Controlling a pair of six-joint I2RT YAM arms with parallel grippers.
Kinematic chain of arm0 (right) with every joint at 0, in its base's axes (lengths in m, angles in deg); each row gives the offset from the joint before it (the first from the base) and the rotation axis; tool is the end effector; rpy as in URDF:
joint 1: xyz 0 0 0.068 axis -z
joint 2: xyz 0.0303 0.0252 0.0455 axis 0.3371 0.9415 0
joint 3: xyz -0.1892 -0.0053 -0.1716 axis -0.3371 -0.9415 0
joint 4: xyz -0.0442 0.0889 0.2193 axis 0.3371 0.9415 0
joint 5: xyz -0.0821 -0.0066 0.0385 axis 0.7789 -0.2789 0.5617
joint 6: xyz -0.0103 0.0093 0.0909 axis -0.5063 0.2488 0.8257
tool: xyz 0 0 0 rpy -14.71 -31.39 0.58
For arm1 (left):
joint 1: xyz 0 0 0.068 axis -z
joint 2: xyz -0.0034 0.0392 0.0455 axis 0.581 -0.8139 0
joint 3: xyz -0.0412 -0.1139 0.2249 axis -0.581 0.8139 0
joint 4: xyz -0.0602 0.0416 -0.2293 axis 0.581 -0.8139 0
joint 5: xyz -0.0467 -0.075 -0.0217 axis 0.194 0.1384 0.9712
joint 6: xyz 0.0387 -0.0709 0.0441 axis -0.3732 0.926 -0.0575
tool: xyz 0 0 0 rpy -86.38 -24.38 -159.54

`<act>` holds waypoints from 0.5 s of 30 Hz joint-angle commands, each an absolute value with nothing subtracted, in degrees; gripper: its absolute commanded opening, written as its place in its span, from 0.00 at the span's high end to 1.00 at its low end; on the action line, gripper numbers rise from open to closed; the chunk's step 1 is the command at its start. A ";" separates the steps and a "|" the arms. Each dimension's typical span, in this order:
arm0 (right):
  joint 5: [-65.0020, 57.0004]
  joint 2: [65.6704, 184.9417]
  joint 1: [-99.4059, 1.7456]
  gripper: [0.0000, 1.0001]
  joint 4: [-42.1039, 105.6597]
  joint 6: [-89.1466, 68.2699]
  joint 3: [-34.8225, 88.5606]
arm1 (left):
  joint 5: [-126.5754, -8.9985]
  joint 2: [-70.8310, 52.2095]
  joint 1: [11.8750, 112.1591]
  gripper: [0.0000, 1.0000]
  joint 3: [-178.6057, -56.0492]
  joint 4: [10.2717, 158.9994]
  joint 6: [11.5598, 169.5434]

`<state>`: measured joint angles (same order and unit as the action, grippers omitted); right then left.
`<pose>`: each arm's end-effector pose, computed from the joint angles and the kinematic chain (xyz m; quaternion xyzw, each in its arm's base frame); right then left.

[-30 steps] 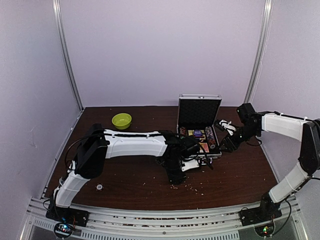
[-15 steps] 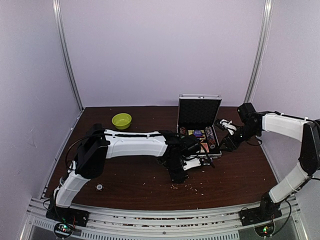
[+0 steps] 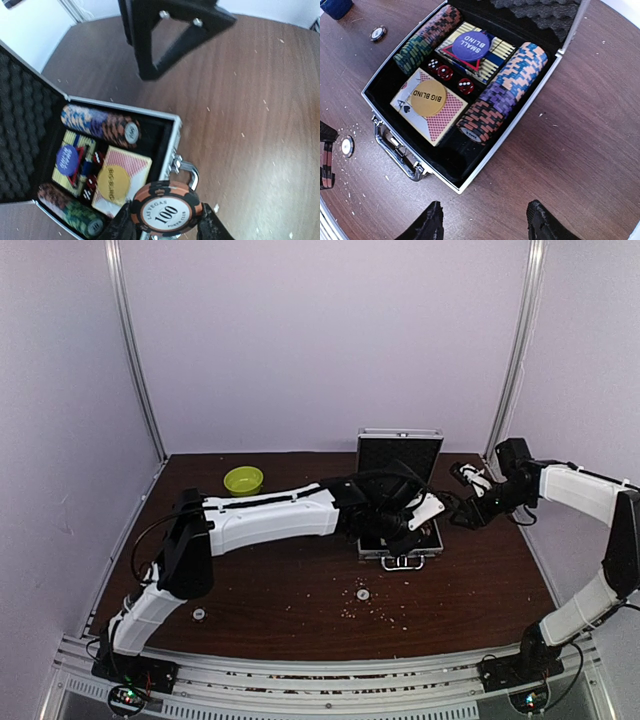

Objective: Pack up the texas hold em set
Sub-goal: Place the poker chip in the poker chips pile.

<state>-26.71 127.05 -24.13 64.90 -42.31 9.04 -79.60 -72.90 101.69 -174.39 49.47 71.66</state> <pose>0.2879 0.0643 0.1937 -0.3048 0.8808 0.2015 0.3010 0.2270 -0.5011 0.1899 0.5380 0.7415 -0.1718 0.3623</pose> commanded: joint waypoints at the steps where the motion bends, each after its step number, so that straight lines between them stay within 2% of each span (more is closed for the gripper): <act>1: -26.02 125.39 -23.02 0.42 63.93 -41.07 10.16 | -82.20 -77.16 101.79 0.64 -178.12 59.12 68.52; 7: -26.30 124.48 -22.16 0.42 65.15 -41.69 10.55 | -80.50 -75.08 101.80 0.64 -176.94 53.20 68.95; 12: -27.75 123.92 -21.90 0.41 64.93 -42.89 10.18 | -76.89 -67.90 101.79 0.64 -163.34 45.23 70.17; 15: -29.68 124.60 -21.90 0.40 65.23 -43.15 10.38 | -75.27 -66.88 101.81 0.65 -159.87 40.18 71.28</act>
<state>-27.34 125.11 -22.25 64.87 -42.55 9.04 -78.73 -70.41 101.69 -164.03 47.70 69.89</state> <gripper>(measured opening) 0.595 0.366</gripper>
